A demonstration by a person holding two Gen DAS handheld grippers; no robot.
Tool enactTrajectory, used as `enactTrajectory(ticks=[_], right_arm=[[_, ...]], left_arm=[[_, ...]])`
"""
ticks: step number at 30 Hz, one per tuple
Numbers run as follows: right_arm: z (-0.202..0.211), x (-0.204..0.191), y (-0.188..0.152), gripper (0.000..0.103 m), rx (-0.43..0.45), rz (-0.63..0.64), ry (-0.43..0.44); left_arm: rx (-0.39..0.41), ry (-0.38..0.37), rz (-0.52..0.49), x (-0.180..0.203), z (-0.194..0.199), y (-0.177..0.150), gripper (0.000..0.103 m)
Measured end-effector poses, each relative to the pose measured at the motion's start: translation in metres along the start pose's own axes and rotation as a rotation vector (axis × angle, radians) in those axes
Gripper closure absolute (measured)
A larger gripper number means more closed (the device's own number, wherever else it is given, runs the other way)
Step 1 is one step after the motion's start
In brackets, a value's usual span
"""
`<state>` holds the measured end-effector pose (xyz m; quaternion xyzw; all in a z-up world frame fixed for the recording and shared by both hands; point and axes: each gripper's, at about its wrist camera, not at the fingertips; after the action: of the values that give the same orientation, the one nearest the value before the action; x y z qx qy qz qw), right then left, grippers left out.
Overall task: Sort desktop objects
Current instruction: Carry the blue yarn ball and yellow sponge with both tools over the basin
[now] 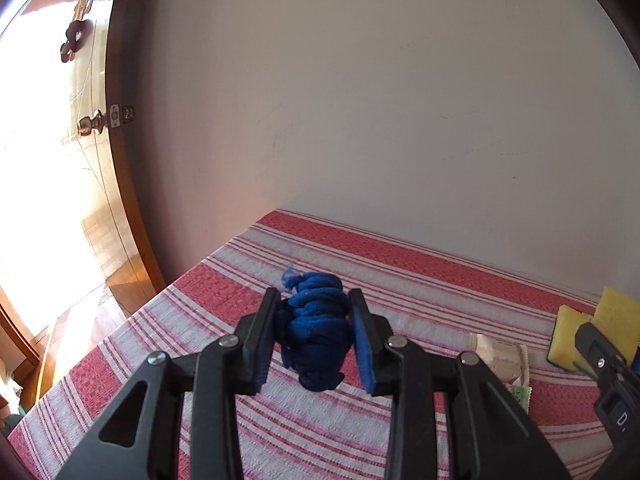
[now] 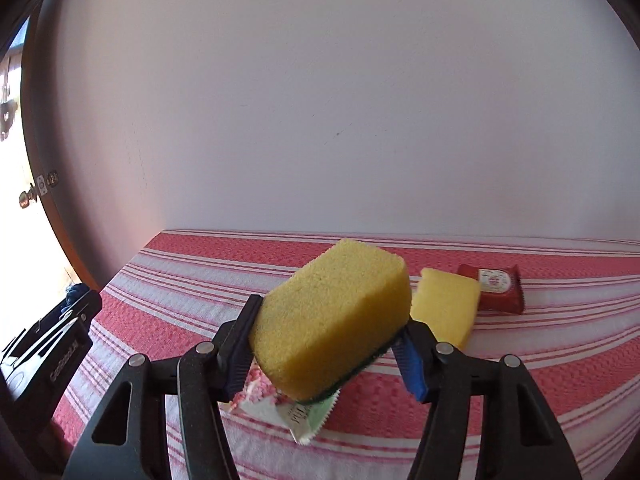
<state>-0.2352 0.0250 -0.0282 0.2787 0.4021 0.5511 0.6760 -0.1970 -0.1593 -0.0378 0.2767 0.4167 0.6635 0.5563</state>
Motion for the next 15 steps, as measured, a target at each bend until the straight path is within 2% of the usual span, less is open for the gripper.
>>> enactTrajectory(ticks=[3,7,15], right_arm=[[0.033,0.02,-0.008,0.039,0.051,0.005,-0.033],[0.066,0.046,-0.025,0.039,0.102,0.021,-0.095],[0.104,0.082,-0.046,0.039,0.159,0.009,-0.169]], left_arm=[[0.022,-0.043,-0.024,0.012,0.01,-0.003,0.07],[0.008,-0.173,-0.011,0.032,0.023,-0.012,0.07],[0.041,-0.265,-0.074,0.085,0.067,-0.023,0.07]])
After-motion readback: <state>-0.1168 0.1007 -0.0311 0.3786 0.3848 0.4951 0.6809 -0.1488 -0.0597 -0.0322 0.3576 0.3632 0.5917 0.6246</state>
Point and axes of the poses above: each gripper's, at about its wrist camera, not at the fingertips, and z roughly against the way its jaws point, x to its right, y to its top, and after that the axes turned 10 degrees about -z, right-handed
